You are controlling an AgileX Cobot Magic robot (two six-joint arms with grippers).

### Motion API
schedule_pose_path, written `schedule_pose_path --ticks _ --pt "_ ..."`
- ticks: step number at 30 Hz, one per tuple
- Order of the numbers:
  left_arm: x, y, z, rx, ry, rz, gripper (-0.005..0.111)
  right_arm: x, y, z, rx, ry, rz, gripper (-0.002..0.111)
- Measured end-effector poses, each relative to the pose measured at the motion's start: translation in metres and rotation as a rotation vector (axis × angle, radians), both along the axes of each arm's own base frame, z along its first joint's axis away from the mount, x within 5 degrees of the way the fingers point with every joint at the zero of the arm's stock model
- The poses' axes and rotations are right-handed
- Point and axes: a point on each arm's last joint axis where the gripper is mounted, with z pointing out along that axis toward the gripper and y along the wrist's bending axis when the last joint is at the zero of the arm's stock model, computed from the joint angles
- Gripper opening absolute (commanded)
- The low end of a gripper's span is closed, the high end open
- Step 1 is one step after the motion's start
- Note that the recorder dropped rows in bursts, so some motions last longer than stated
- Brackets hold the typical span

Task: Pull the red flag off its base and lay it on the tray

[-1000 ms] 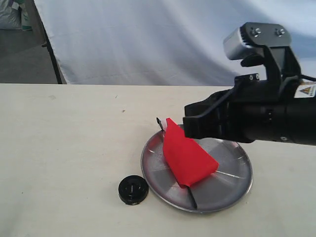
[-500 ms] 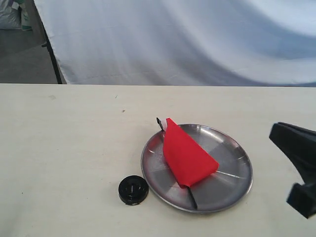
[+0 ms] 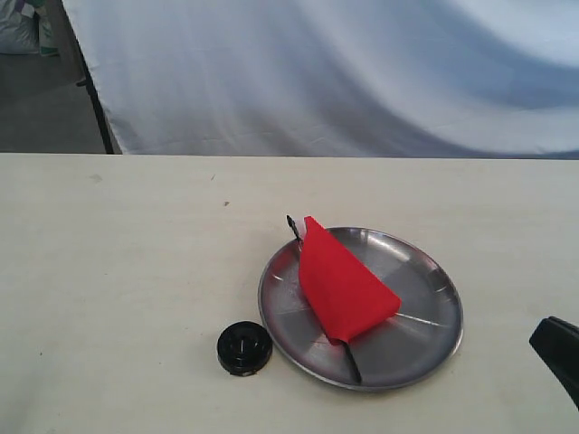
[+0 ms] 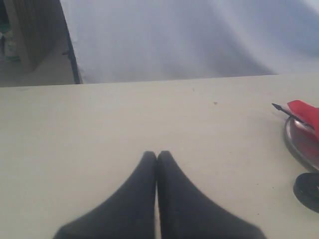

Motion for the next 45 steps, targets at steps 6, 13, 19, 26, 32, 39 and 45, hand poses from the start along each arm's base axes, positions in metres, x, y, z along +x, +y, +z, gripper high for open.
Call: schedule_pose_path --ticks 6,13,19,26,32,39,45 --pt "0.0 0.0 0.0 0.0 0.0 0.0 0.0 0.0 0.0 0.0 0.003 0.002 0.0 0.0" --pt "0.0 0.0 0.0 0.0 0.0 0.0 0.0 0.0001 -0.0001 0.0002 0.005 0.002 -0.001 0.0" --pt "0.0 0.0 0.0 0.0 0.0 0.0 0.0 0.0001 -0.0001 0.0002 0.005 0.002 -0.001 0.0" --pt "0.0 0.0 0.0 0.0 0.0 0.0 0.0 0.0002 -0.0002 0.0002 0.002 -0.001 -0.003 0.0" --pt "0.0 0.0 0.0 0.0 0.0 0.0 0.0 -0.0023 0.003 0.0019 -0.286 -0.261 0.059 0.0" --pt "0.0 0.0 0.0 0.0 0.0 0.0 0.0 -0.0044 0.0054 0.0017 -0.503 -0.451 0.106 0.0" --pt "0.0 0.0 0.0 0.0 0.0 0.0 0.0 -0.0046 0.0055 0.0017 -0.515 -0.462 0.108 0.0"
